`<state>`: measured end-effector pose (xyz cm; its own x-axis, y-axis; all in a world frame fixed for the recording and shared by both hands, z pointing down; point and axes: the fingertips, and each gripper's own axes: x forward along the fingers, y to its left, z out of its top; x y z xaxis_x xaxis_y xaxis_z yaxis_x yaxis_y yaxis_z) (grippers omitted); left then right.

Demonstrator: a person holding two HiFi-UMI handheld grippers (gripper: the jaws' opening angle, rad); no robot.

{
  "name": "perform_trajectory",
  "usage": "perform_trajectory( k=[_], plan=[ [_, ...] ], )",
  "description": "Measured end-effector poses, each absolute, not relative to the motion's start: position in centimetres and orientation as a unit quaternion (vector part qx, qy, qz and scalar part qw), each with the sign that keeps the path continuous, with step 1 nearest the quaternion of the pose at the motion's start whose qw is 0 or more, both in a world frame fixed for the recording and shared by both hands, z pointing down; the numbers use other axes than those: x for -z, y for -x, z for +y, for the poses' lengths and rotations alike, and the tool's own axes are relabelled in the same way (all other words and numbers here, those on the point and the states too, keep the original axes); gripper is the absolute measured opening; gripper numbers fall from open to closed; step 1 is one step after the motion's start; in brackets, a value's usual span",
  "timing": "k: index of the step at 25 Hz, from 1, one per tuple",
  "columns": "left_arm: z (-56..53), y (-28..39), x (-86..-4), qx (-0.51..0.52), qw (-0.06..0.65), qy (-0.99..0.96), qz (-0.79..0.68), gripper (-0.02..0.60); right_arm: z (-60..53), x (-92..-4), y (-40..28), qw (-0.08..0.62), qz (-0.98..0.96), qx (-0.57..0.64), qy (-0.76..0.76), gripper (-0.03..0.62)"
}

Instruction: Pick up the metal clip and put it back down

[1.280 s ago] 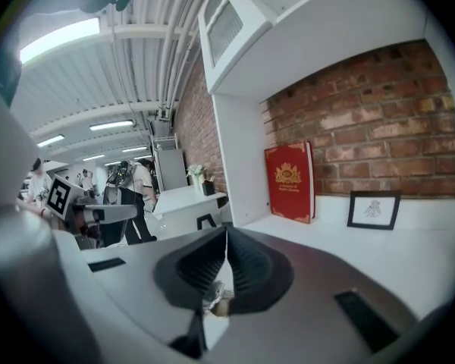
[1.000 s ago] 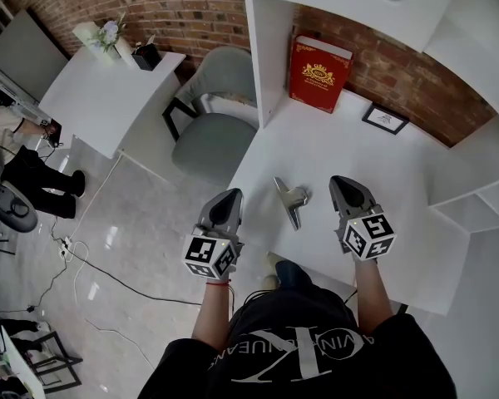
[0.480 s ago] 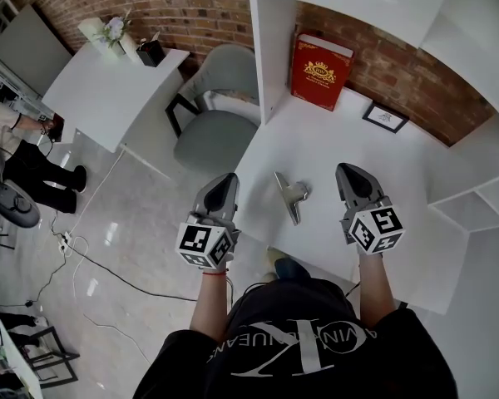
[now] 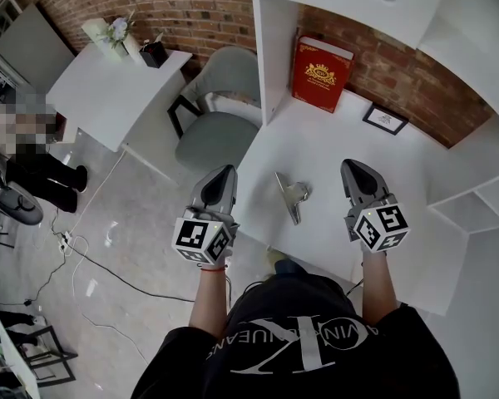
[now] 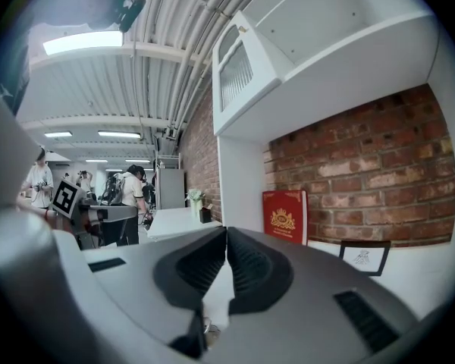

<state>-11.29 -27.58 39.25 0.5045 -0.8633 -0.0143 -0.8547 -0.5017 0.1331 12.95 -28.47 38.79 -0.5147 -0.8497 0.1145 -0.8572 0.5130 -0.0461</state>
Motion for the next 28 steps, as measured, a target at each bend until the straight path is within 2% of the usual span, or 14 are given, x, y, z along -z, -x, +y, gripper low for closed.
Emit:
perform_trajectory(
  k=[28],
  plan=[
    [-27.6,12.4,-39.8,0.039,0.06,-0.86,-0.505,0.008,-28.2,-38.7,-13.0,0.036,-0.865,-0.049,-0.498,0.014]
  ],
)
